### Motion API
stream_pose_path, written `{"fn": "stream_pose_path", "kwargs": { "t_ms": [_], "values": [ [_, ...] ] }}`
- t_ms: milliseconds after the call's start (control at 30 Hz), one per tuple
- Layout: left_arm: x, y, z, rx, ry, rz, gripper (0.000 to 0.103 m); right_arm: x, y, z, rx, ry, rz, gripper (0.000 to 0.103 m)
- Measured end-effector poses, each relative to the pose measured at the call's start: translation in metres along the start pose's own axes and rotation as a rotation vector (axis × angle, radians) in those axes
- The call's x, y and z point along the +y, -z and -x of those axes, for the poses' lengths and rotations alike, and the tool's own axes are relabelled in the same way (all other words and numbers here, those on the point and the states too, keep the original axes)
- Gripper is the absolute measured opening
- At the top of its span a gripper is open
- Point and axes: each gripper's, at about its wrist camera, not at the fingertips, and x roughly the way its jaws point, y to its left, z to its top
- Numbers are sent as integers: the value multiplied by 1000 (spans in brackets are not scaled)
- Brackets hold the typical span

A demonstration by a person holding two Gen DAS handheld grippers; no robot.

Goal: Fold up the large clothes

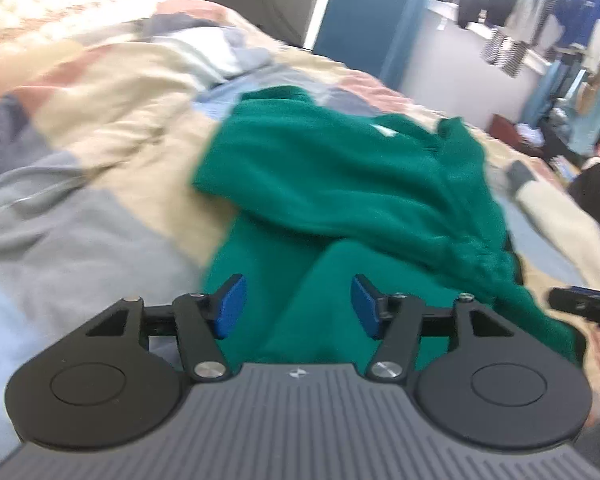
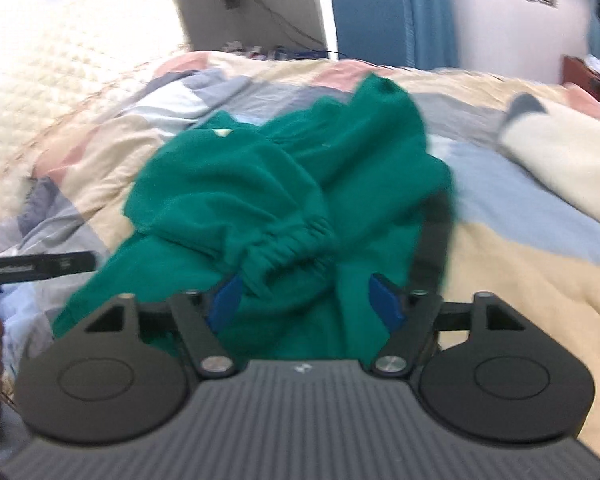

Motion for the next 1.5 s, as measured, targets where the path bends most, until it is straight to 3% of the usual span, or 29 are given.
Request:
{"fn": "stream_pose_path", "kwargs": {
  "t_ms": [100, 200, 300, 500, 633, 833, 1067, 1167, 1267, 1333, 1500],
  "values": [
    [17, 0, 11, 17, -22, 50, 71, -15, 1, 5, 3, 133, -51, 86],
    [38, -1, 23, 19, -50, 116, 78, -40, -1, 11, -7, 187, -185, 86],
    [63, -2, 27, 35, -78, 185, 79, -64, 2, 6, 17, 228, -321, 87],
    [111, 2, 11, 122, -65, 410, 79, -114, 22, -18, 163, 137, -669, 86],
    [117, 9, -9, 210, 24, 480, 79, -129, 40, -36, 255, 24, -846, 87],
    [99, 20, -27, 223, 137, 485, 79, -112, 46, -51, 327, -167, -850, 89],
    [84, 19, -27, 178, 271, 508, 78, -88, 47, -46, 270, -372, -825, 89],
    [84, 25, -29, 226, 222, 513, 79, -88, 45, -47, 263, -337, -835, 89],
    [82, 25, -33, 247, 198, 496, 79, -90, 51, -56, 301, -203, -830, 86],
    [79, 24, -29, 231, 220, 480, 78, -89, 54, -60, 315, -143, -824, 86],
    [79, 23, -10, 183, 300, 480, 78, -78, 51, -60, 328, -164, -775, 88]
  ]
}}
